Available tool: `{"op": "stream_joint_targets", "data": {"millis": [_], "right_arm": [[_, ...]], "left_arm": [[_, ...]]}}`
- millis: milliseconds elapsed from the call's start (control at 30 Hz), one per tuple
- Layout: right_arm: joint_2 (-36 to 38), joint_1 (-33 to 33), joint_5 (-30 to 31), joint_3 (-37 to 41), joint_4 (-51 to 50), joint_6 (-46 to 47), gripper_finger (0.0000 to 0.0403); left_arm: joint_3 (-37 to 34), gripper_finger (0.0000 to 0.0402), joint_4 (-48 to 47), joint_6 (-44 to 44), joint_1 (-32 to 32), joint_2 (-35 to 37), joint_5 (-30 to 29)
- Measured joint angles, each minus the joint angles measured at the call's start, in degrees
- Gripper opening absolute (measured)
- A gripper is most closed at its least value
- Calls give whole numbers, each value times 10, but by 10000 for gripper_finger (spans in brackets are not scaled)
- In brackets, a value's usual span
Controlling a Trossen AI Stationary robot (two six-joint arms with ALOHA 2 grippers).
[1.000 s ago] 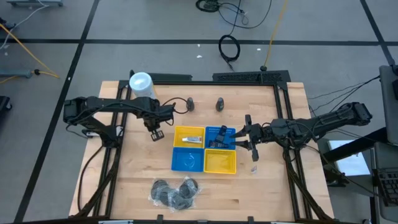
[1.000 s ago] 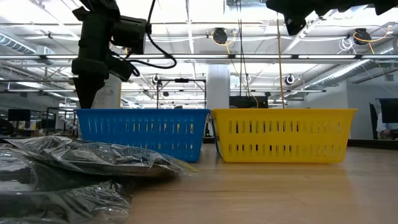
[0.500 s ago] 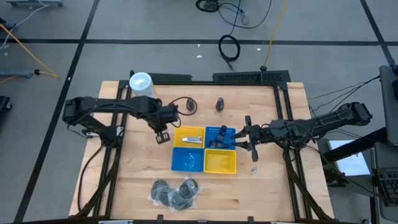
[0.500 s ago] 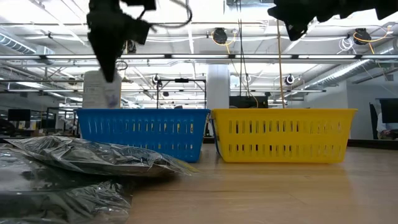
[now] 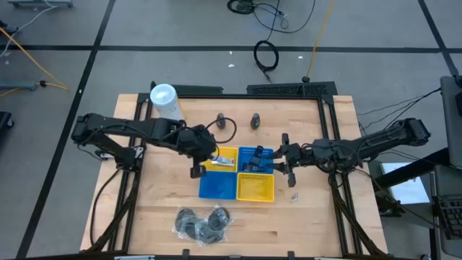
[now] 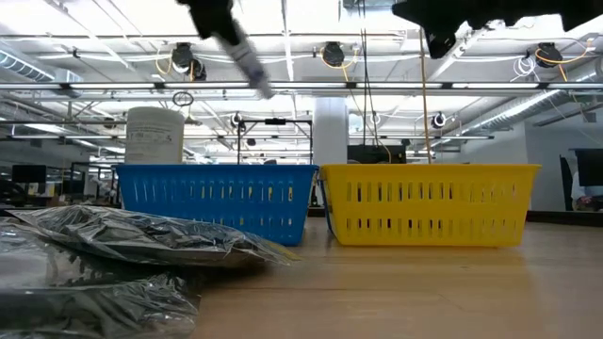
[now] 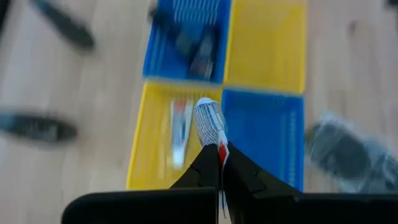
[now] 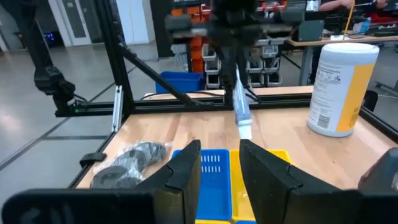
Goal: Pick & Place Travel size toiletries
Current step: Put the white toothpaste into the left yellow bin
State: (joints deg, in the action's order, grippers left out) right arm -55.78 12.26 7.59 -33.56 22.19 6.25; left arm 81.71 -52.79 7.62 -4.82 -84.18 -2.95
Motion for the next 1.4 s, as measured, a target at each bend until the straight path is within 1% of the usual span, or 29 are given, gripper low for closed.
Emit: {"op": "stream_joint_targets", "data": {"millis": [167, 300, 633, 833, 1033, 1167, 1400], "right_arm": [[-63, -25, -1, 0, 46, 1, 102], [-111, -42, -1, -16, 61, 0, 102], [-197, -65, -1, -73, 63, -30, 102], [-230, -65, -2, -101, 62, -52, 105], [-258, -65, -2, -122, 71, -55, 135], [-262, -65, -3, -123, 80, -55, 155], [-276, -64, -4, -123, 106, -57, 164]], "left_arm": [[3, 0, 69, -29, -7, 0, -1], [3, 0, 95, -45, -6, 0, -1], [3, 0, 100, -52, -6, 0, -1], [3, 0, 100, -59, -6, 0, -1], [3, 0, 101, -61, -6, 0, -1], [3, 0, 103, -64, -6, 0, -2], [3, 0, 131, -74, -6, 0, -2]]}}
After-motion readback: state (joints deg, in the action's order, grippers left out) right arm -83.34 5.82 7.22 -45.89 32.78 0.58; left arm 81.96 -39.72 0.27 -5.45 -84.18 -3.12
